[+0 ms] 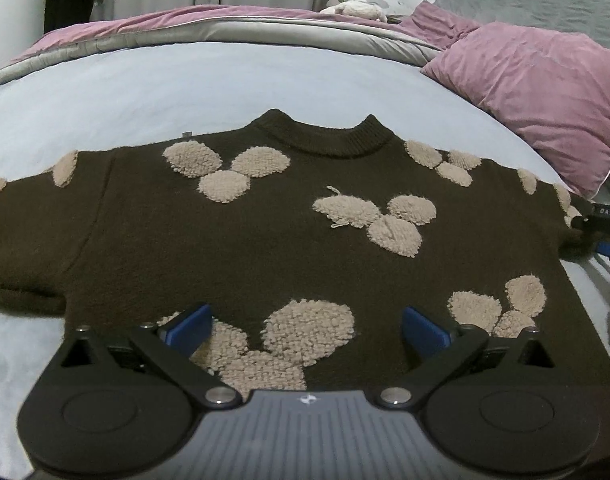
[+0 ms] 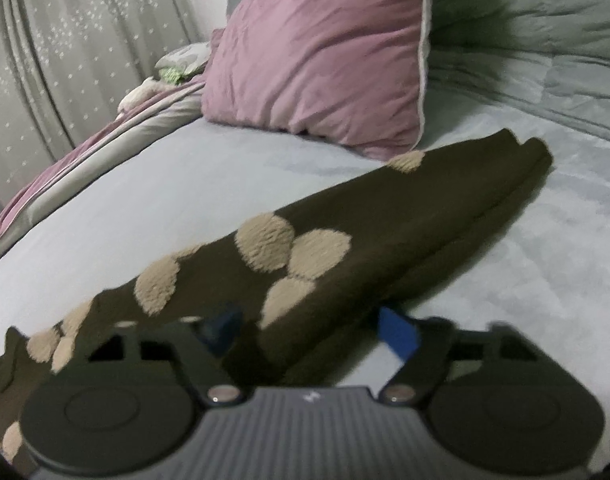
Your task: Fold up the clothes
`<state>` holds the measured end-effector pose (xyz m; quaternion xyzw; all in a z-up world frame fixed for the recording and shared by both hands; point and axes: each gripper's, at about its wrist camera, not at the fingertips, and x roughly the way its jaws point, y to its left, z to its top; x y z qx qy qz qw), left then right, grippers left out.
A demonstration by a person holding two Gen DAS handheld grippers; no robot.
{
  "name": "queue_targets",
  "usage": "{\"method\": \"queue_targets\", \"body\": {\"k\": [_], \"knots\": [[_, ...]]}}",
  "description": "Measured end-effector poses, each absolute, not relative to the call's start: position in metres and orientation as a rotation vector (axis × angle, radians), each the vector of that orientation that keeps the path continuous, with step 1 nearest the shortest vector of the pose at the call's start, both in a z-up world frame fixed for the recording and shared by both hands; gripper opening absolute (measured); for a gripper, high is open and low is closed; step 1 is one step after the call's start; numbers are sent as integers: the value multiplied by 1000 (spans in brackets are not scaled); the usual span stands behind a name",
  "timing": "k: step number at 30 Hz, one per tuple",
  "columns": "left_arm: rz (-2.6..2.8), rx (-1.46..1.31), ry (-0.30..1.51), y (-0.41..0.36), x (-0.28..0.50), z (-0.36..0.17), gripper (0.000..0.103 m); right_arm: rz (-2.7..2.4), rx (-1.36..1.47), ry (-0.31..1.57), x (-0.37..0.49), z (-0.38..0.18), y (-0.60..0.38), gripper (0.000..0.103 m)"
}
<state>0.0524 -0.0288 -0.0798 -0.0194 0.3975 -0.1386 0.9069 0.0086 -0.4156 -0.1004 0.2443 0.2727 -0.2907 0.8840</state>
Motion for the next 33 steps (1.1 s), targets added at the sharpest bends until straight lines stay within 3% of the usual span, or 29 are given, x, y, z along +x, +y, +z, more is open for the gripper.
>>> {"method": "queue_targets", "body": {"k": [2,3,9,33], "knots": [[-290,-39,822,-28,53,-80,102,-613,522,540,5,-99,-418,31],[-291,-38,823,-28,53,-80,102,-614,520,533,5,-97,-418,26],[-282,-53,825,-23,55,-77,102,-600,451,478,3,-78,-407,16],[-271,-76,835,-12,56,-73,102,-379,150,316,5,-8,-304,14]]}}
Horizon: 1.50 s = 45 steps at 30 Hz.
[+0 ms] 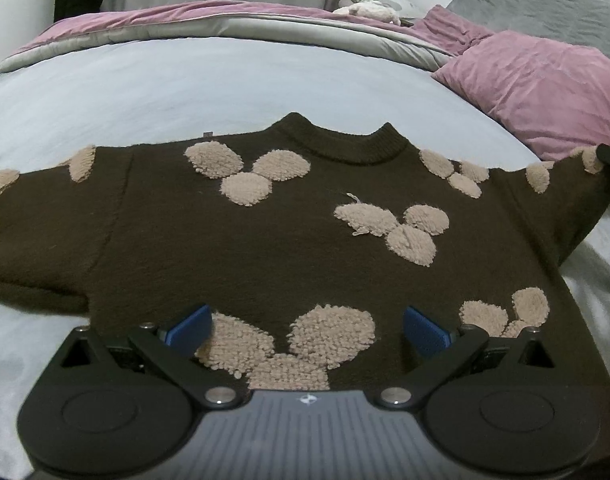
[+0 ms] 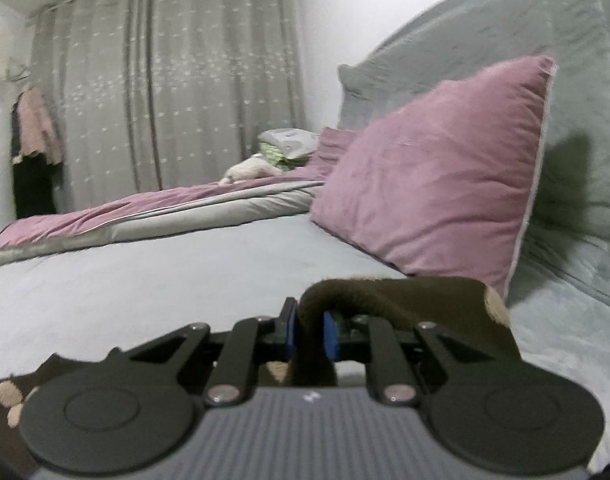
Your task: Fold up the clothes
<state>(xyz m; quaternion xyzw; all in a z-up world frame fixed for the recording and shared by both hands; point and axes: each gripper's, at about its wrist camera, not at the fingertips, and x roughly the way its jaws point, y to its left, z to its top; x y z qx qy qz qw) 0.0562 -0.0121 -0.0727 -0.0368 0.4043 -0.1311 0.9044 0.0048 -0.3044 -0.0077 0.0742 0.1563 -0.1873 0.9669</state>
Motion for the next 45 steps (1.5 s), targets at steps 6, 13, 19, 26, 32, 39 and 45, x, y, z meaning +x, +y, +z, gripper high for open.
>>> {"method": "queue_targets", "body": {"k": [6,13,19,26,32,39,45], "knots": [[-266,-83,832,-11,58,-72,102,-227,81,350,11,-10,-270,14],[-264,-84,831,-10,58,-72,102,-39,-6,472,25,-29,-219,15],[-265,-79,833,-11,58,-73,102,13,-8,591,35,-50,-206,17],[-263,-68,836,-12,59,-74,102,18,51,707,41,-78,-213,22],[-267,-71,828,-10,60,-73,102,83,119,706,41,-72,-220,83],[-268,-57,815,-11,61,-73,103,83,185,725,29,-54,-230,103],[-272,-40,817,-17,60,-74,103,31,322,750,7,-46,-263,103]]}}
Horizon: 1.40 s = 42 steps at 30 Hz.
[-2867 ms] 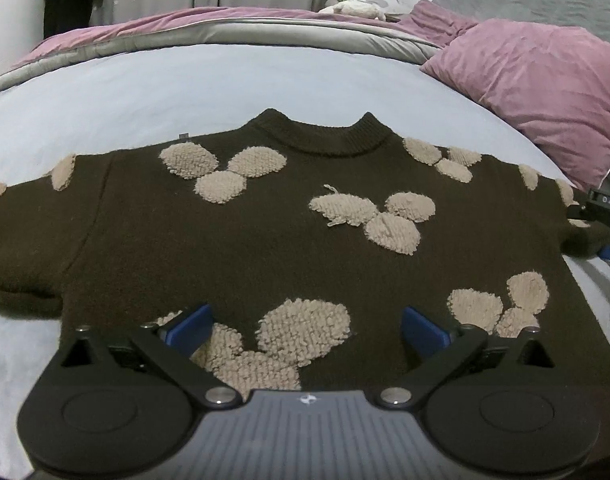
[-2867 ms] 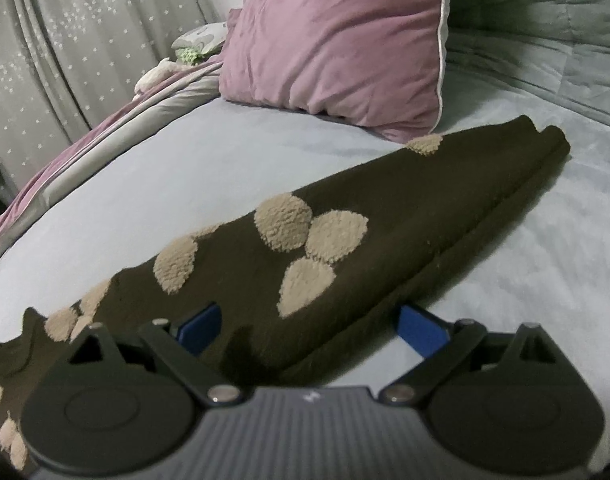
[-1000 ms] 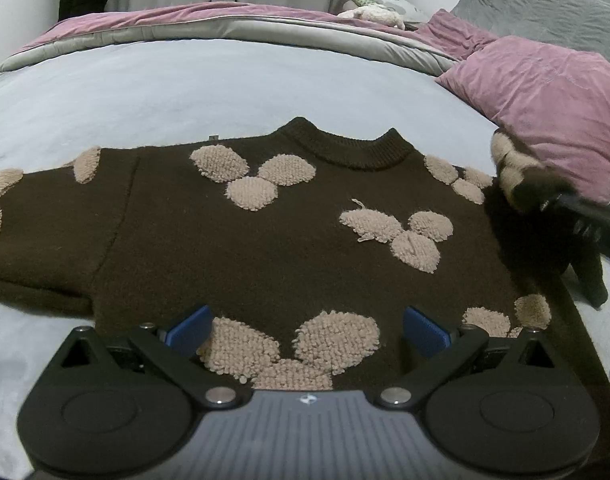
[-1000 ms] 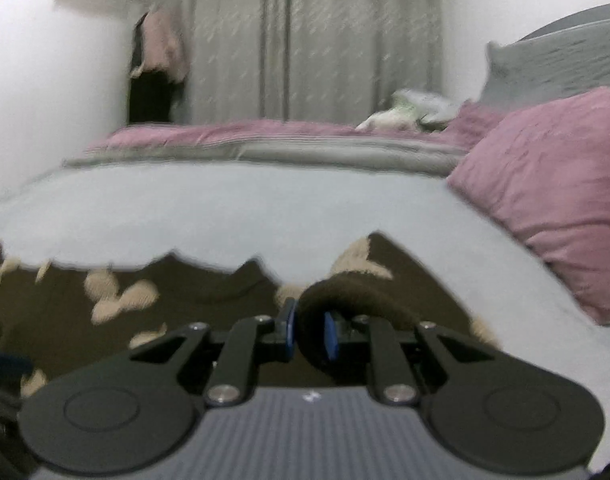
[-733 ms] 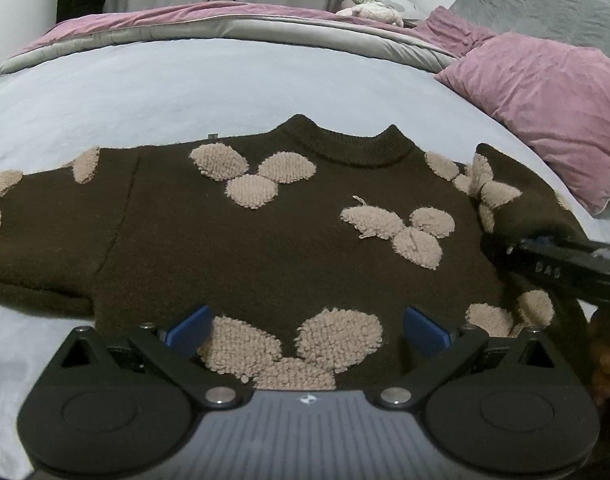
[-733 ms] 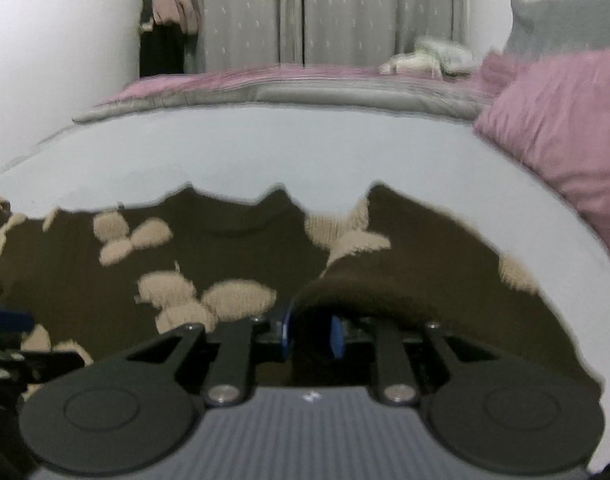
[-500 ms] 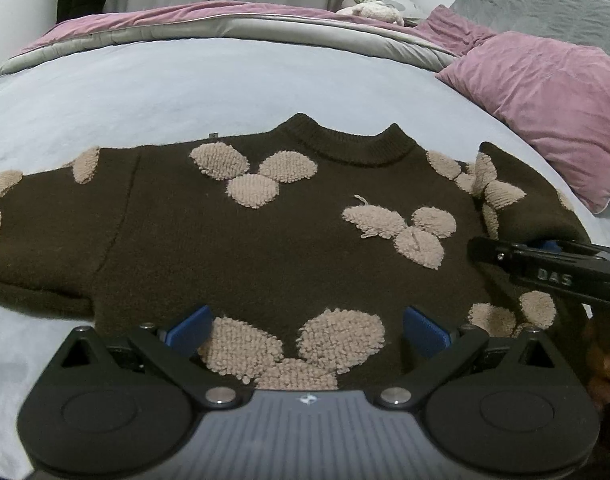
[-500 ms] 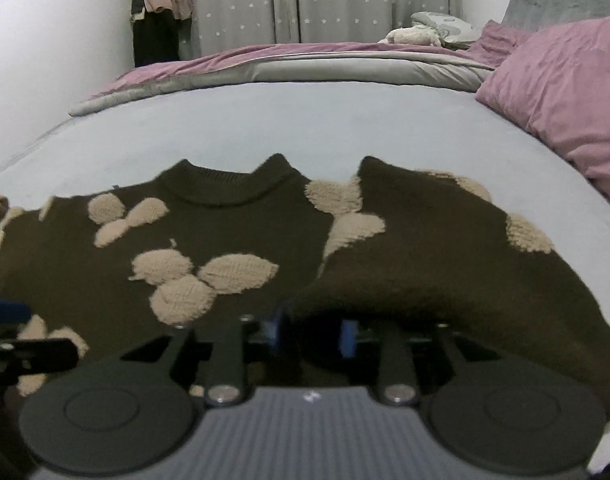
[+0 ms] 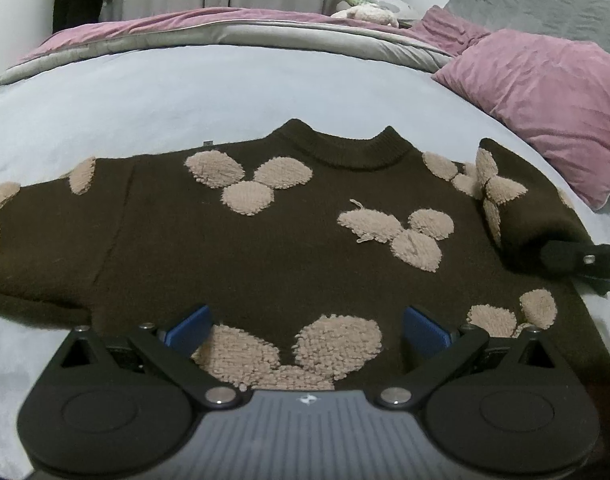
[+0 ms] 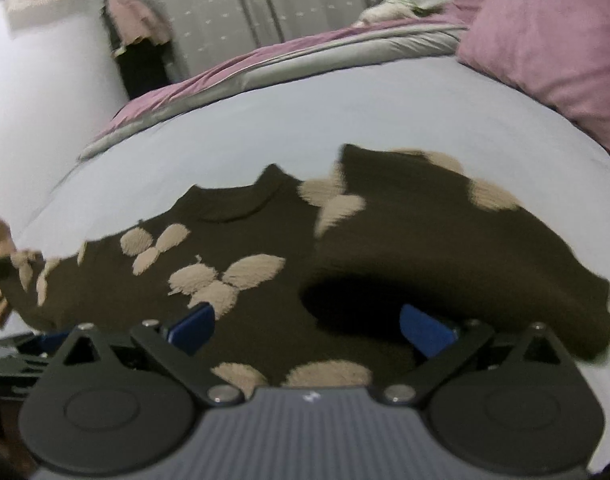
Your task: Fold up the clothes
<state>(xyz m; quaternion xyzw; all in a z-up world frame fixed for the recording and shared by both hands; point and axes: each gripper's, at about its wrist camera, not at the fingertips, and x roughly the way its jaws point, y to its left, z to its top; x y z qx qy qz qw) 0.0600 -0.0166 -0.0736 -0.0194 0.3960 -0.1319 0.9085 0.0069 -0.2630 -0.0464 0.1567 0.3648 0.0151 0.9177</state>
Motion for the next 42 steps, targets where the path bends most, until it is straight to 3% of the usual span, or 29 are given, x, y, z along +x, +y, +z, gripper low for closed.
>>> {"method": "queue_targets", "body": {"k": [23,28,31,33,35,38,42], "knots": [[-261,-10,822,-18,62,-78,103,-246,958,666,-25,-88,-391,102],[-260,-14,824,-15,62,-78,103,-333,991,635,-20,-99,-397,83],[-260,-18,825,-14,63,-78,103,-375,974,619,-16,-99,-396,60],[-260,-20,824,-13,63,-77,103,-399,961,603,-14,-97,-395,40],[-257,-23,823,-12,62,-76,103,-404,940,575,-13,-91,-392,29],[-249,-26,818,-8,63,-75,103,-402,897,523,-10,-80,-386,18],[-246,-39,813,-4,65,-72,103,-348,844,449,-6,-60,-375,13]]}}
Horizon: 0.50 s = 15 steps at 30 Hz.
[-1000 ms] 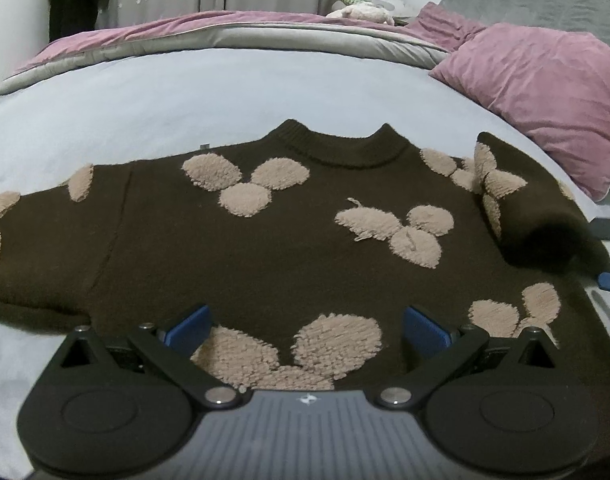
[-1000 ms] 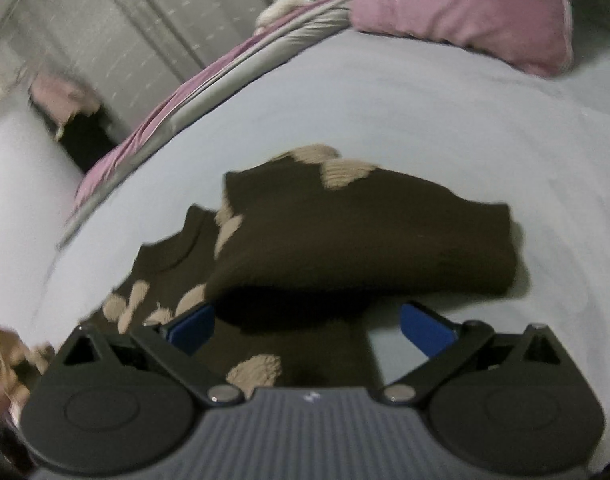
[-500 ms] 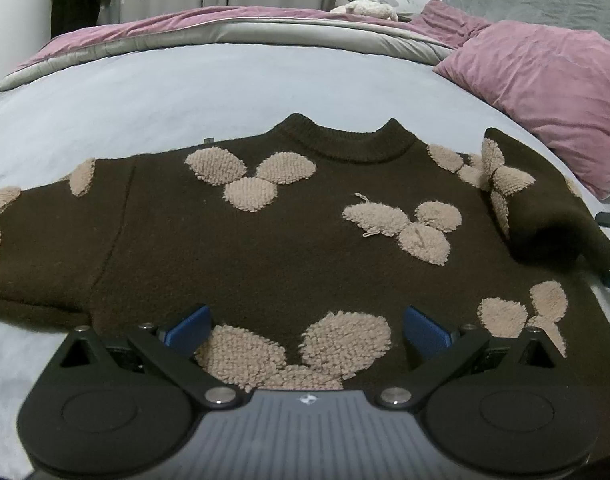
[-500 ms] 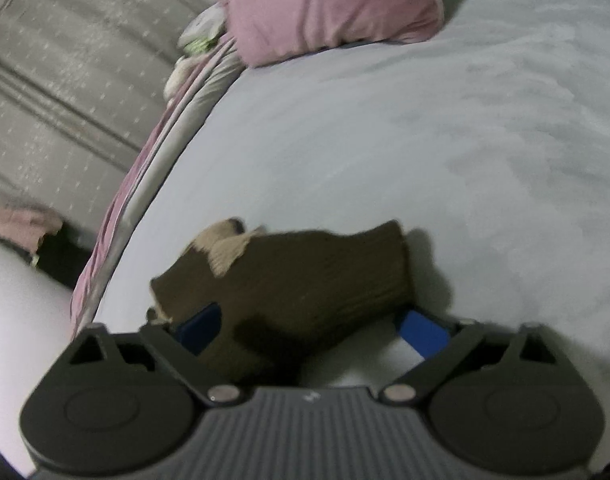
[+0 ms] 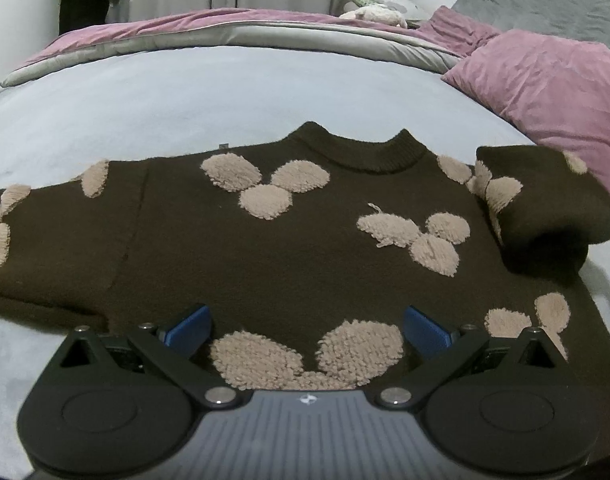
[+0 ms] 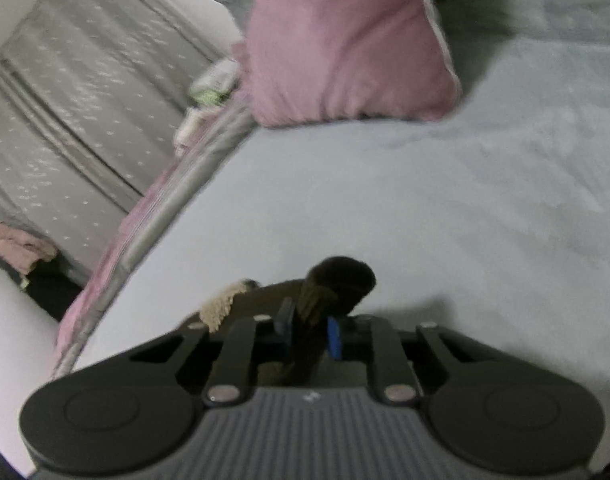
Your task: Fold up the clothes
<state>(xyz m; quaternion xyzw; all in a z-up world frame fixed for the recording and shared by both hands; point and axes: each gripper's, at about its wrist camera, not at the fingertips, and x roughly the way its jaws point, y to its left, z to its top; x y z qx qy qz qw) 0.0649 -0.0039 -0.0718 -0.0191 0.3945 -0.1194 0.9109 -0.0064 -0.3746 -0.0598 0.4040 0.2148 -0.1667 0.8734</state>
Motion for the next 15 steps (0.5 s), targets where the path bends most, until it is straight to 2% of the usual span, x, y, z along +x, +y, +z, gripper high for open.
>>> {"method": "queue_targets", "body": {"k": [7,15], "knots": [[-230,-62,799,6,68,-67,103,-223,754,366,5,-30,-345,12],[-250,-178,758,29,83,-63,103,-78,704,379,22,-21,-305,12]]}}
